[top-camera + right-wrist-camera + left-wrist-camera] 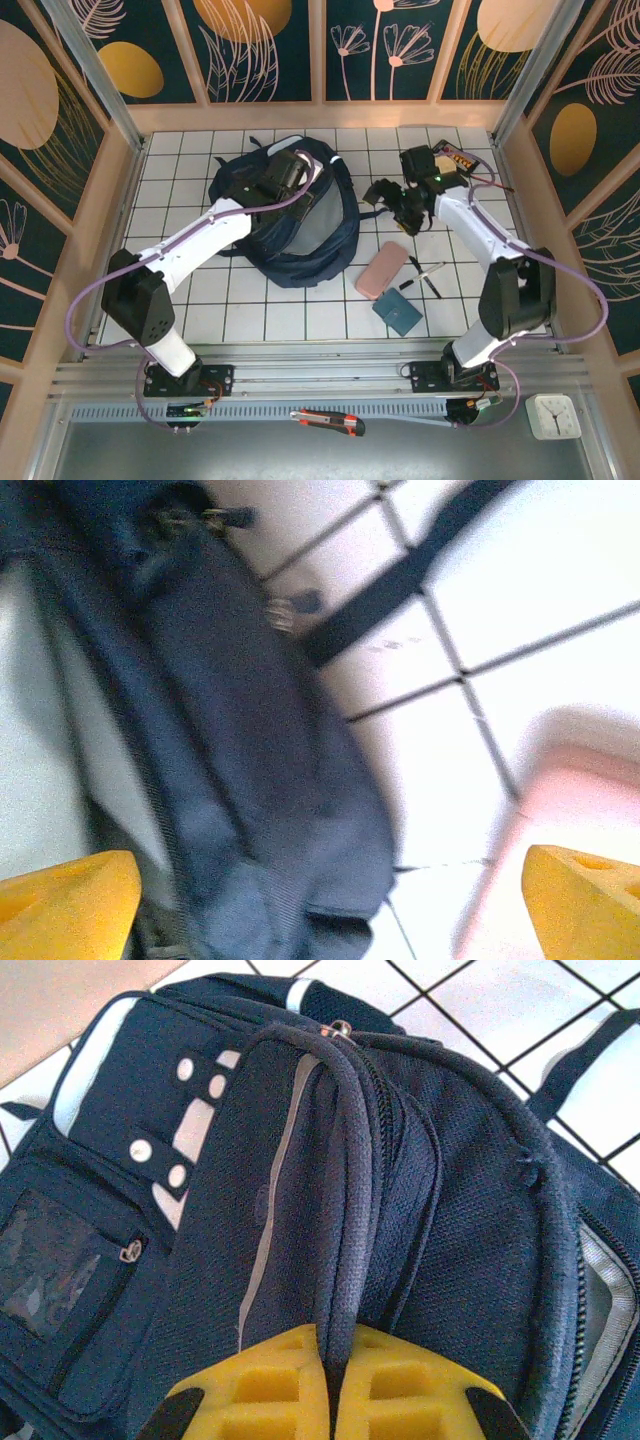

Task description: Pack the student bag

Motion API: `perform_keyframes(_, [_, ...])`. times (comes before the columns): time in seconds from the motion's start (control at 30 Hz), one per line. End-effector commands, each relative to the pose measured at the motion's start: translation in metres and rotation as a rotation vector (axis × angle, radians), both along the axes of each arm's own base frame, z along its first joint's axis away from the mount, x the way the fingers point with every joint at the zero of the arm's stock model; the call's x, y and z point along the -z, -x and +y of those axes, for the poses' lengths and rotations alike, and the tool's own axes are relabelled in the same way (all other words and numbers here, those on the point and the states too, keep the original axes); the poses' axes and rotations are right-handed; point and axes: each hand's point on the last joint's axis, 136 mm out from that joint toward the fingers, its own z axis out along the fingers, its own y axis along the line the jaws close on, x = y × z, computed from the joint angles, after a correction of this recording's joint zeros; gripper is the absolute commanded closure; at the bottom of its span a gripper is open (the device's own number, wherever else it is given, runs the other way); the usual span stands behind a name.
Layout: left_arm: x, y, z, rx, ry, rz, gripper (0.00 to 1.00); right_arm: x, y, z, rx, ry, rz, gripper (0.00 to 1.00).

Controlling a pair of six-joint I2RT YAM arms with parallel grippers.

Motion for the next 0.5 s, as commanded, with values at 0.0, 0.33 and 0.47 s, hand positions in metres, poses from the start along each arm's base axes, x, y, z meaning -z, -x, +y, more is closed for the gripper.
perform_keyframes(0.0, [-0.028,-0.006,0.007,-0.007,0.045,-0.082,1.0,0.018,0.041,-0.031,0.062,0.117,0.098,0.01])
perform_keyframes(0.33, [-0.036,0.001,0.014,0.01,0.065,-0.103,1.0,0.078,0.078,-0.028,0.06,0.27,0.273,0.01])
perform_keyframes(0.47, [-0.038,0.003,0.014,0.017,0.07,-0.108,1.0,0.094,0.078,-0.025,0.068,0.287,0.308,0.01])
